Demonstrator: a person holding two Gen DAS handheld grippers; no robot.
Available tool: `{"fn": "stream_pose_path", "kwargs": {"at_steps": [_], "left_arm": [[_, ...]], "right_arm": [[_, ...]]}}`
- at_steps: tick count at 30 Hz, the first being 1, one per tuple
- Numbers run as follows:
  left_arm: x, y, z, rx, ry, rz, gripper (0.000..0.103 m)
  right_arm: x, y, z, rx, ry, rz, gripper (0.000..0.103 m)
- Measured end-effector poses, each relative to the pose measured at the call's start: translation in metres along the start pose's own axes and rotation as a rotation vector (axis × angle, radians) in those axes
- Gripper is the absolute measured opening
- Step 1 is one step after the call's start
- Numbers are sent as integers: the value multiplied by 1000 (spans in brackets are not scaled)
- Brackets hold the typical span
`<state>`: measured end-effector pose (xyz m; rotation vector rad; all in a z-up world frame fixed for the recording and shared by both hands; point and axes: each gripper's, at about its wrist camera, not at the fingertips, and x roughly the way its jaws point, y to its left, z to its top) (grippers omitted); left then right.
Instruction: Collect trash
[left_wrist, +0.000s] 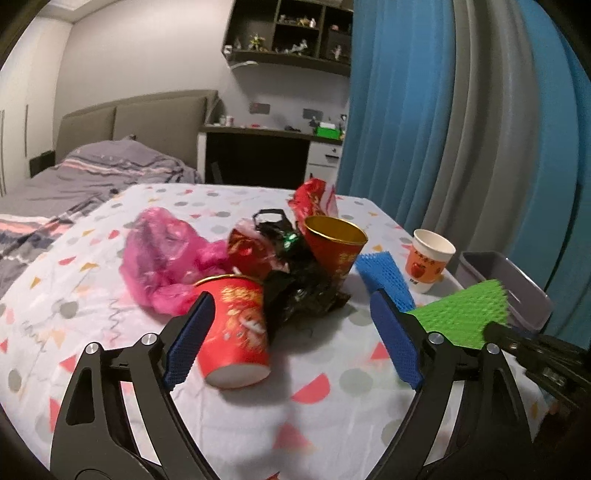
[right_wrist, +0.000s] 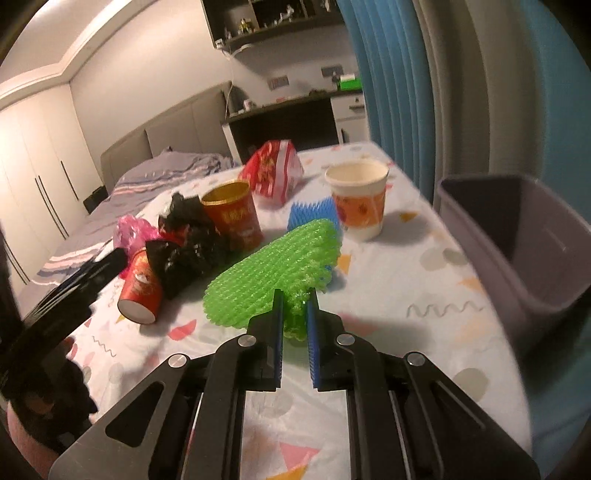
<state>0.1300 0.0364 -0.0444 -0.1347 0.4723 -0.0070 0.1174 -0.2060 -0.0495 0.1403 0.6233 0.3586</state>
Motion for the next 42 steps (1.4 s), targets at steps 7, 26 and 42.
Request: {"fn": "stream_pose_path", "kwargs": {"at_steps": [7,26,42], "left_arm": [[40,2,6,5,83,-10,65],[65,3,9,22,160,-49,2],[-23,-29,29,24,-26,-180,2]], "right_arm": [[-9,-9,0,8,-30,2,12],[-9,-18,0,37,-32,8,12],[-37,-20,5,48,-115,-6,12]]}}
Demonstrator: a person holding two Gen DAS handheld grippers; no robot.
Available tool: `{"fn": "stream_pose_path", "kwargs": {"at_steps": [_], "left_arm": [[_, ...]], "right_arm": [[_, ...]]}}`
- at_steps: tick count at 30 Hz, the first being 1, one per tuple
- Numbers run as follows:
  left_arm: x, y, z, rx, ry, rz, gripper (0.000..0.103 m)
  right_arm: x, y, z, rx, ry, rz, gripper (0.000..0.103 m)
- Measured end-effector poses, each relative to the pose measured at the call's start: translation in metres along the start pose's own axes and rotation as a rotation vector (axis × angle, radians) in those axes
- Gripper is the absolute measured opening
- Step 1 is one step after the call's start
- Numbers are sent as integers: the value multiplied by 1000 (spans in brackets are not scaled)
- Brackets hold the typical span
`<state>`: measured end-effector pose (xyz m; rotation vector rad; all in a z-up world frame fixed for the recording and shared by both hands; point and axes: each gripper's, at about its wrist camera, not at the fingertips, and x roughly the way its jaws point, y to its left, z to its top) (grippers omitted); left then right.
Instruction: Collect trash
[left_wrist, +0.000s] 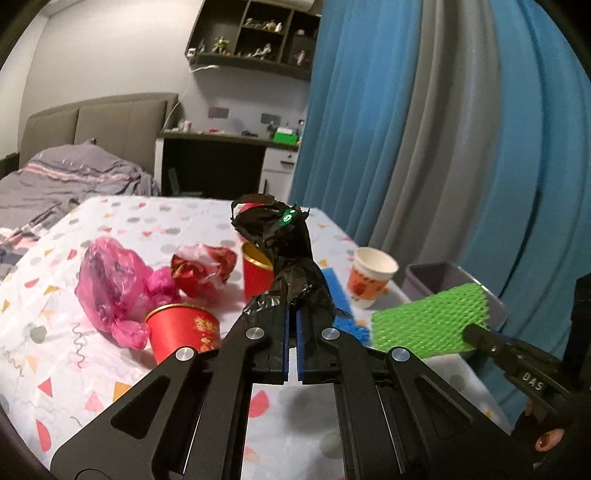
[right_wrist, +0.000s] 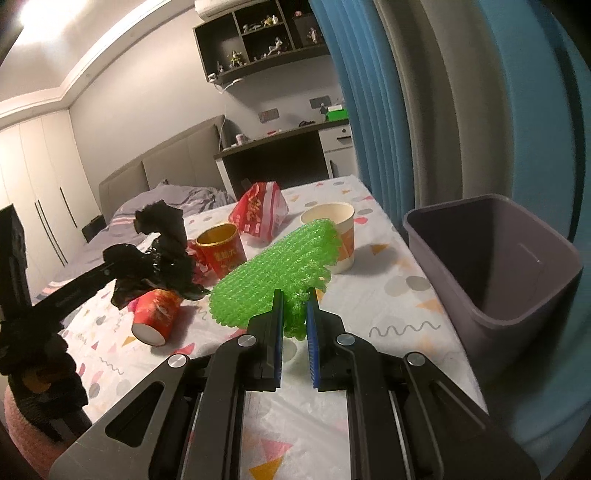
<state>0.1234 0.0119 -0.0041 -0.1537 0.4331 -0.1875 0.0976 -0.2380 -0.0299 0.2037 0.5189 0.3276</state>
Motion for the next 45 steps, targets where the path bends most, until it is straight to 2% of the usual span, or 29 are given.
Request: {"fn": "stream_pose_path", "kwargs": {"at_steps": [9,17,23,26,33,45], "left_arm": [[-4,-38,5,57,-20,-50,2],[16,-88,12,96,-26,-143,2],[41,-132,18,130,-29,-219,2],[58,-154,18,144,-20,-250,2],[93,-197,9,181,-1,-304,2],[144,-233,-13,203,102,-362,2]], "right_arm": [[-20,-15,5,9,-56,-56,12],[-36,-51,15,44,-122,-128,12],[-43,-87,21,69,-160,-239,12],[-42,-104,26,61,-179,-329,12],[-23,-132,26,42,-155,-450,12],[-12,-165,20,65,-127,-469,14]]}}
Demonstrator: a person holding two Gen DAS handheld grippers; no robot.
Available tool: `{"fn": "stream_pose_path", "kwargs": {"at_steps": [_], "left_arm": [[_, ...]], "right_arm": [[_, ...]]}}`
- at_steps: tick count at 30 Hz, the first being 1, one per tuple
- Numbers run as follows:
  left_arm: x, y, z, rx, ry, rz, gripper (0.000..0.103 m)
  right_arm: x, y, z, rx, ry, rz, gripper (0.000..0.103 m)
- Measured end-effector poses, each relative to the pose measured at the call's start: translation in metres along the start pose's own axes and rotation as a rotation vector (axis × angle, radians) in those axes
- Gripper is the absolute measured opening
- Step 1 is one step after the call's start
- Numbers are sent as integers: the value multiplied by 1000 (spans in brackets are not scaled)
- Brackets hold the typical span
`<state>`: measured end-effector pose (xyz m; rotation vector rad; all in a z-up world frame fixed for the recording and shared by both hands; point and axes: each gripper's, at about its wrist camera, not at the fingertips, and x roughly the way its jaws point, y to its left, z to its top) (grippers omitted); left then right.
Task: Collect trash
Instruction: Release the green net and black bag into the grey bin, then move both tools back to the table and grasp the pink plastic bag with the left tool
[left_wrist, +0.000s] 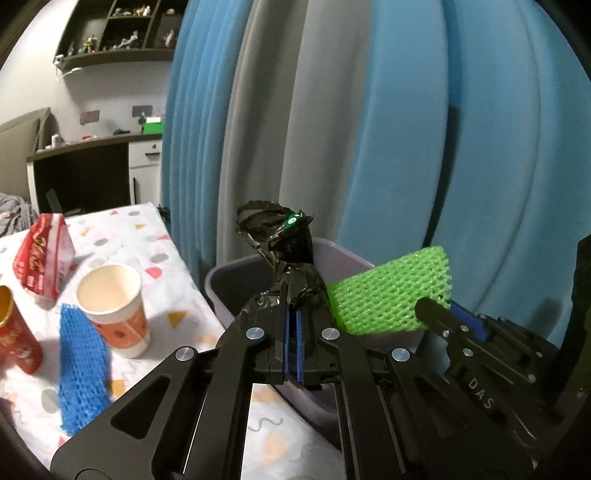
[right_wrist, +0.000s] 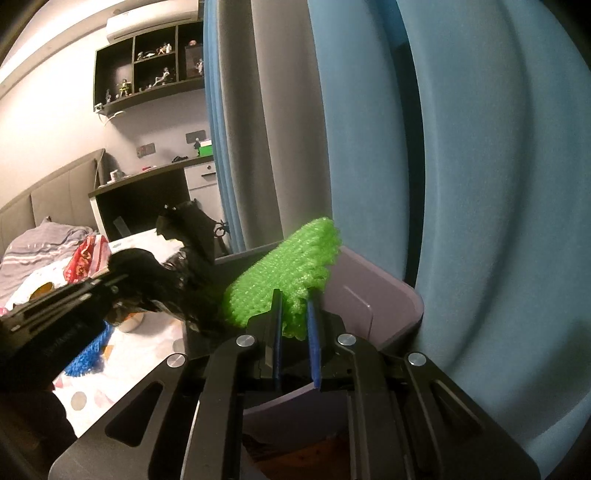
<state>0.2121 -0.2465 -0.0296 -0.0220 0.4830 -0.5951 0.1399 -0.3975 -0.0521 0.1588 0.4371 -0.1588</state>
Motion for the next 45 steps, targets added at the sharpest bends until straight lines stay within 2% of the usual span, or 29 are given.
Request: {"fn": "stream_pose_path", "kwargs": {"at_steps": [14,16,17,18,20,22,24,29,31,34,40,45], "left_arm": [[28,2,-11,-26,68,-52,2],[28,2,-11,-26,70,-61,8],[28,3,-11,-30,71,-60,18],[28,5,-12,-37,75,-60,32],[24,7,-13,-53,75,-55,49],[17,10,-13,-61,62,-37,59],[9,13,-14,-64,48,-10,74],[-12,22,-17,-74,27,37,84],[-20,27,-19,-81,22,66,86],[-39,35,-25,-83,4,130,87],[-77,57,-36,-104,-24,234,88],[-112,82,-49,-140,-38,319,90]], "right_arm": [[11,-6,1,16,21,23,17],[12,-7,3,23,24,36,23],[13,-8,4,28,26,45,25],[14,-9,4,32,30,51,28],[14,-10,4,38,32,55,30],[12,-11,4,37,31,54,33],[11,-11,5,37,29,57,35],[2,-6,3,31,14,62,48],[-6,-3,2,26,-2,61,60],[-17,4,-1,21,-21,73,73],[-34,25,-10,-1,-23,121,79],[-45,51,-19,-14,-5,184,80]]}}
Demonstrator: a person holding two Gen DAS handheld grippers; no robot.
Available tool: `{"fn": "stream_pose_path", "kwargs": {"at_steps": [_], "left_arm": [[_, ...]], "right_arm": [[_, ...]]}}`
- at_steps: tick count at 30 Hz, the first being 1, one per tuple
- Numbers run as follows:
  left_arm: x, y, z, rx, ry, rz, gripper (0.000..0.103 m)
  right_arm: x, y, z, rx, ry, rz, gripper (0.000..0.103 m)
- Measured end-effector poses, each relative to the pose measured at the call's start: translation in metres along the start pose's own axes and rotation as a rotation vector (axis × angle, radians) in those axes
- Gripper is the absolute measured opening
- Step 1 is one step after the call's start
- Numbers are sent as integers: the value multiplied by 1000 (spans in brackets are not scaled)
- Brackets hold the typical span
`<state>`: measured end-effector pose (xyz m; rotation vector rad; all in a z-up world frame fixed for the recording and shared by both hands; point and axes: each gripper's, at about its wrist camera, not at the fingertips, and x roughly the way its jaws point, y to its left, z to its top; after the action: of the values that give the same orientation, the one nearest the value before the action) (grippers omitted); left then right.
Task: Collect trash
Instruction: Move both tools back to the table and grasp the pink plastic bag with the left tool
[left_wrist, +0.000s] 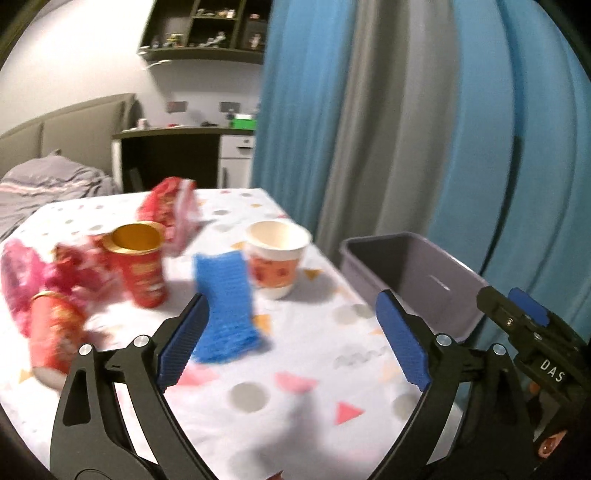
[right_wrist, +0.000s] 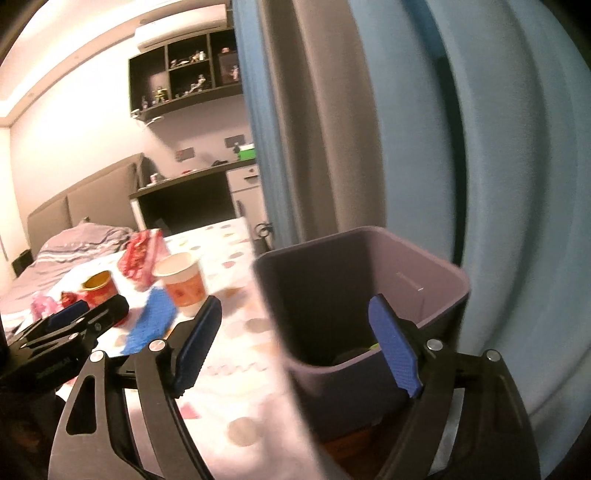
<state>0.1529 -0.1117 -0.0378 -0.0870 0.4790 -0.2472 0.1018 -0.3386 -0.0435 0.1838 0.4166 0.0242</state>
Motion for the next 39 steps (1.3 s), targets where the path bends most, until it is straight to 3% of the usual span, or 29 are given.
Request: {"fn": "stream_pose_path", "kwargs": {"at_steps": [22,29,39], "left_arm": [[-86,197,-15,-223,-60,393,90],[-69,252,-10,-272,-13,436,87],[-17,294,-6,-327,124,389,73]], "right_arm": [[0,147,-25,-139,53,214,80],[13,172,-27,-161,73,236,80],[29,188,-29,-174,100,246,80]]}}
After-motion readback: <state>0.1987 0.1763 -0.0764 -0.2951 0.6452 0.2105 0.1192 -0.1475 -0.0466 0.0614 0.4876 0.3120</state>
